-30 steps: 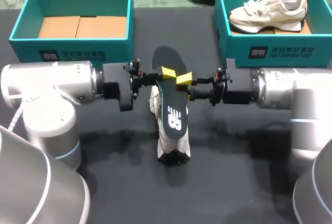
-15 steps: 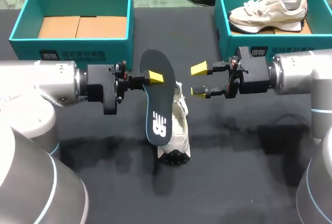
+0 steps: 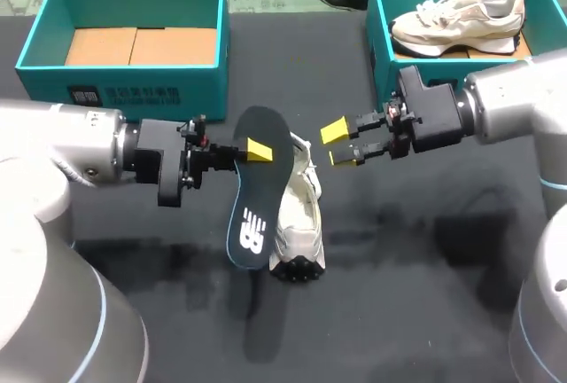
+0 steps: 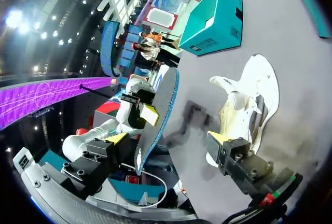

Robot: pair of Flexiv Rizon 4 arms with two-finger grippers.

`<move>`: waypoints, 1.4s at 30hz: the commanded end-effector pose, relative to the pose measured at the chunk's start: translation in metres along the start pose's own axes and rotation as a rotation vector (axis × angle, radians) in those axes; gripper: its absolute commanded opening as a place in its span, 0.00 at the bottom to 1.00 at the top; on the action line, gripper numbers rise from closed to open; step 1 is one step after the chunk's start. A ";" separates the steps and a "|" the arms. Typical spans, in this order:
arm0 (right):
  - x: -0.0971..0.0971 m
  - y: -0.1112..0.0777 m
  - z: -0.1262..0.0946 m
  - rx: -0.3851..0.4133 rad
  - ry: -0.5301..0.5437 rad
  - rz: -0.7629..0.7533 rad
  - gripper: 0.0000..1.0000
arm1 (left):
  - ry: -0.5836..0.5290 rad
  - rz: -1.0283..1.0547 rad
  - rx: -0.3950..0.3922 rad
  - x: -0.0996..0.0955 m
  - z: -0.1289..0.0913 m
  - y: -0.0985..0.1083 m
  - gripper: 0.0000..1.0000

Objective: Take the shoe out of the shoebox, open the shoe tongue, remove and reinsert the insole, then place the shoe into the shoebox

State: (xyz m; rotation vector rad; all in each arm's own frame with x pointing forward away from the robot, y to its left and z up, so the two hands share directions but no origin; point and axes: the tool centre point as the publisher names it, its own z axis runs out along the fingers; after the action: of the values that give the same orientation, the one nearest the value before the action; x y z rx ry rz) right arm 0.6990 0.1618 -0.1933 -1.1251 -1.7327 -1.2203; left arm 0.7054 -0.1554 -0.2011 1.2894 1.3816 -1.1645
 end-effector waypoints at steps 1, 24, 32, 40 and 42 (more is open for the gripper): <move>0.009 0.001 -0.006 0.115 -0.219 -0.106 1.00 | 0.003 0.001 -0.002 -0.002 -0.004 -0.003 0.00; -0.031 -0.054 -0.014 0.384 -0.400 -0.464 1.00 | 0.010 -0.421 0.159 0.009 0.014 -0.081 0.00; -0.031 -0.054 -0.014 0.384 -0.400 -0.464 1.00 | 0.010 -0.421 0.159 0.009 0.014 -0.081 0.00; -0.045 -0.070 -0.002 0.468 -0.483 -0.668 1.00 | 0.006 -0.695 0.276 0.032 0.024 -0.079 0.00; -0.054 -0.073 -0.002 0.452 -0.491 -0.687 1.00 | -0.013 -0.762 0.285 0.036 0.021 -0.076 0.00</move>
State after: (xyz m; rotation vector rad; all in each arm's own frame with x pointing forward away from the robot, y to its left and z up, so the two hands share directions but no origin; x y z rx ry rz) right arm 0.6539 0.1287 -0.2543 -0.6341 -2.6781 -0.8226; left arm 0.6160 -0.1712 -0.2244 1.0170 1.7830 -1.7601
